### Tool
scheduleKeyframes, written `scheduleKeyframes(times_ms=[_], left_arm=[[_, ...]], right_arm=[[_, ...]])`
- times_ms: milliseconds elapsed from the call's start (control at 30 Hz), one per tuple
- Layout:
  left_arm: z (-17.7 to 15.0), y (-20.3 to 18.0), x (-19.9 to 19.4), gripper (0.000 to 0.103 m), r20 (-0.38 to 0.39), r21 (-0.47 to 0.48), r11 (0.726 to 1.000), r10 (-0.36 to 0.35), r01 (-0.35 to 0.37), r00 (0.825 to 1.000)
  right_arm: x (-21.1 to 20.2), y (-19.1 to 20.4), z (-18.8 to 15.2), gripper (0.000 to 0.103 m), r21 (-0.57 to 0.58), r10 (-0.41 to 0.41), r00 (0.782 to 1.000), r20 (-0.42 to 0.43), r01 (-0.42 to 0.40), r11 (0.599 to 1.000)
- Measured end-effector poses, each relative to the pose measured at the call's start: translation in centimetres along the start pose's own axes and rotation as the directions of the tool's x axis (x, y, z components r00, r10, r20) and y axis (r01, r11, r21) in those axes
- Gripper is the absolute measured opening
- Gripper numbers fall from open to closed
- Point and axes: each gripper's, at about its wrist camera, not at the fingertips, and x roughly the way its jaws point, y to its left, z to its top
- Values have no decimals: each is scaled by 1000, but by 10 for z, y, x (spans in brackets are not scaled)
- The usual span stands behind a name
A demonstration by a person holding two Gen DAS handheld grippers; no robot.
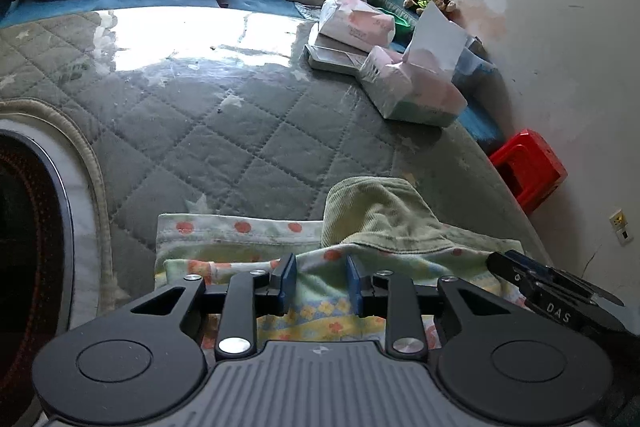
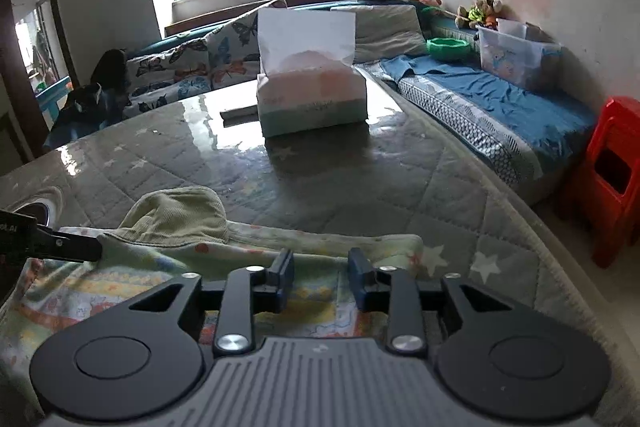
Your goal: Fold clothes
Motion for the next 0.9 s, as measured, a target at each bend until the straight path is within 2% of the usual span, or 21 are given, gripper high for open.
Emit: scheduleKeyframes(times_ms=[33, 133, 333, 433, 633, 800, 900], left_arm=[[-1, -1, -3, 30, 4, 4, 1000, 1, -1, 1000], [-7, -4, -16, 31, 10, 28, 1000, -6, 6, 1000], [-38, -14, -50, 32, 16, 86, 995, -59, 58, 998], [-58, -17, -63, 32, 19, 115, 990, -80, 77, 997], [-89, -16, -69, 32, 13, 160, 986, -51, 48, 999], [-94, -13, -68, 34, 31, 164, 986, -43, 37, 999], [-95, -11, -74, 42, 37, 157, 987, -39, 33, 999]], right_arm=[[-4, 3, 0, 34, -6, 8, 1000, 4, -8, 1000], [-19, 16, -4, 47, -38, 50, 999, 10, -49, 998], [-52, 51, -26, 48, -133, 148, 989, -2, -147, 980], [-64, 65, -40, 48, -180, 157, 988, -1, -154, 971], [-83, 87, -67, 48, -265, 153, 988, 16, -143, 953], [-83, 90, -77, 50, -264, 131, 991, 29, -119, 957], [-91, 87, -74, 53, -237, 126, 991, 46, -112, 965]])
